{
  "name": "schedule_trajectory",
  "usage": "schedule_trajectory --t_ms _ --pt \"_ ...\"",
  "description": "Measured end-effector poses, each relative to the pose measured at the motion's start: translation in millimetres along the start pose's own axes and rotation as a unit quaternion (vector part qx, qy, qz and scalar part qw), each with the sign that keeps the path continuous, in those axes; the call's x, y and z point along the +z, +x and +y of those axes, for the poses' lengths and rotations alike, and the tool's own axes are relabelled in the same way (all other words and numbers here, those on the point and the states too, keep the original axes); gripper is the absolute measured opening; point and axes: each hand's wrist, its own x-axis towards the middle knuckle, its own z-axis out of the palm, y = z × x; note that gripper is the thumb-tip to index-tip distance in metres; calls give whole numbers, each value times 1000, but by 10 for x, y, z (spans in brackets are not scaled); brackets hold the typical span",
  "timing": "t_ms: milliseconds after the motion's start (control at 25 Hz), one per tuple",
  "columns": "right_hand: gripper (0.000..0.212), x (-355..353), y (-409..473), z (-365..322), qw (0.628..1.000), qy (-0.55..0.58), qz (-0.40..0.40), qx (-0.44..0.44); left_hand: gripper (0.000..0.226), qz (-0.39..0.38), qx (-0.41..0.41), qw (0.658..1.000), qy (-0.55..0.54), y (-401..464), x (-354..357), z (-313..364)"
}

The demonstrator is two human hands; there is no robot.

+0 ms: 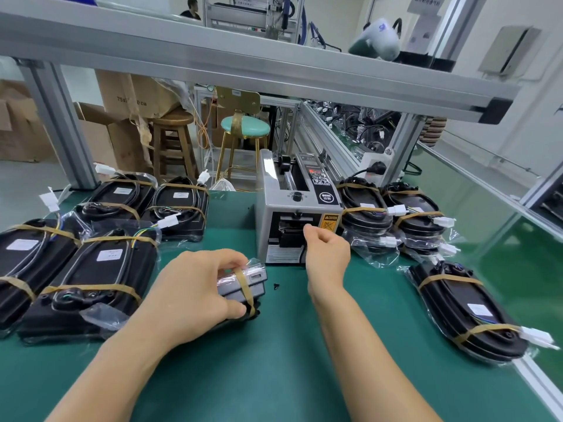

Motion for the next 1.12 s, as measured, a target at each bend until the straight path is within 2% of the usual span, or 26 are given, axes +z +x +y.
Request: schedule_trajectory --t_ms 400,480,600,680,840,1000,1120 --pt "13 170 83 -157 989 61 4 132 56 8 -21 1000 4 -37 20 18" --pt "18 66 -30 -223 985 89 -34 143 59 23 -22 999 -7 -35 22 14" --pt "16 -161 -427 -249 969 97 -213 78 68 44 -25 999 -8 -8 40 13" --pt "18 -234 -647 -187 953 77 -290 38 70 56 -24 998 8 9 68 29" --pt "26 -197 -737 -63 960 43 -276 6 65 72 -24 997 12 -4 103 27" --pt "20 -173 -756 -29 961 39 -273 -13 63 79 -28 996 13 -11 114 23" --pt "26 -148 -759 -51 967 17 -253 -26 62 80 -29 996 13 -12 115 28"
